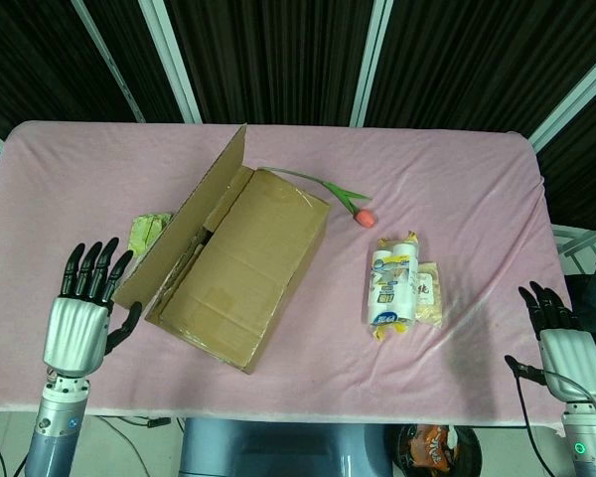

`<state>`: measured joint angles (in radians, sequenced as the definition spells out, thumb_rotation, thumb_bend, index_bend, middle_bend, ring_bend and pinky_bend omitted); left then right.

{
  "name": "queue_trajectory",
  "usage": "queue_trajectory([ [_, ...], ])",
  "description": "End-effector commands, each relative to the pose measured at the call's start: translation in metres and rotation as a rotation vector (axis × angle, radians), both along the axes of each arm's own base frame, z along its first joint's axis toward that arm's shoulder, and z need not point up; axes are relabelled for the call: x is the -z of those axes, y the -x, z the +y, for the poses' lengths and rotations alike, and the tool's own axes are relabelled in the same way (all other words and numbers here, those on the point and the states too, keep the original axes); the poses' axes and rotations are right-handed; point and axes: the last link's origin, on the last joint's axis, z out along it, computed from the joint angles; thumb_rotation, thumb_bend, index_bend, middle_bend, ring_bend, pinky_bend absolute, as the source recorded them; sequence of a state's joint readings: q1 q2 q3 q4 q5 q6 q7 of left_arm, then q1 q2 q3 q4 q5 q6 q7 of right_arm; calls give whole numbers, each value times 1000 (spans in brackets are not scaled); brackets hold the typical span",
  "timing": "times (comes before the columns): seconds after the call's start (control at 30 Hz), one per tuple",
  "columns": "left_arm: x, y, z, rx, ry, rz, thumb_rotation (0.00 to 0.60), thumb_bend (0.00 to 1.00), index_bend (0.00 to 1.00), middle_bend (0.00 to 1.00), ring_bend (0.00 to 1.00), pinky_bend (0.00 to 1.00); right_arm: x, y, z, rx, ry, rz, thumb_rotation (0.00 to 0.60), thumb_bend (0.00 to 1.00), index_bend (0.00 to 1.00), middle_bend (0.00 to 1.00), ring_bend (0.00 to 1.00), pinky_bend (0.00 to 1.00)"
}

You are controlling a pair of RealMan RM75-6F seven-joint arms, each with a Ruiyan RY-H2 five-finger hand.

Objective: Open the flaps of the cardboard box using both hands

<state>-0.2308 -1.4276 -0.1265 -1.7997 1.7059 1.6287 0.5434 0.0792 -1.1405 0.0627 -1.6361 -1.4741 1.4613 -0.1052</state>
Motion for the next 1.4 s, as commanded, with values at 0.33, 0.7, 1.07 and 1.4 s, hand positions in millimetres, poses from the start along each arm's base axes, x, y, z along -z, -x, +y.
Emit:
queue_trajectory([
  [0.33, -7, -9, 11, 45, -48, -16, 600, 310, 0, 0, 0, 0, 0, -1, 0, -2, 0, 4, 600, 230, 0, 0, 0, 211],
  [0.7, 1, -29, 19, 101, -55, -17, 600, 311, 0, 0, 0, 0, 0, 0, -1, 0, 2, 4, 600, 230, 0, 0, 0, 212],
  [1.07, -38, -18, 35, 53, -198, -28, 600, 310, 0, 0, 0, 0, -1, 1, 0, 2, 3, 1, 600, 230, 0, 0, 0, 212],
  [1.4, -83, 40, 32, -104, -265, 61, 600, 311, 0, 0, 0, 0, -1, -1, 0, -1, 1, 3, 600, 230, 0, 0, 0, 211],
])
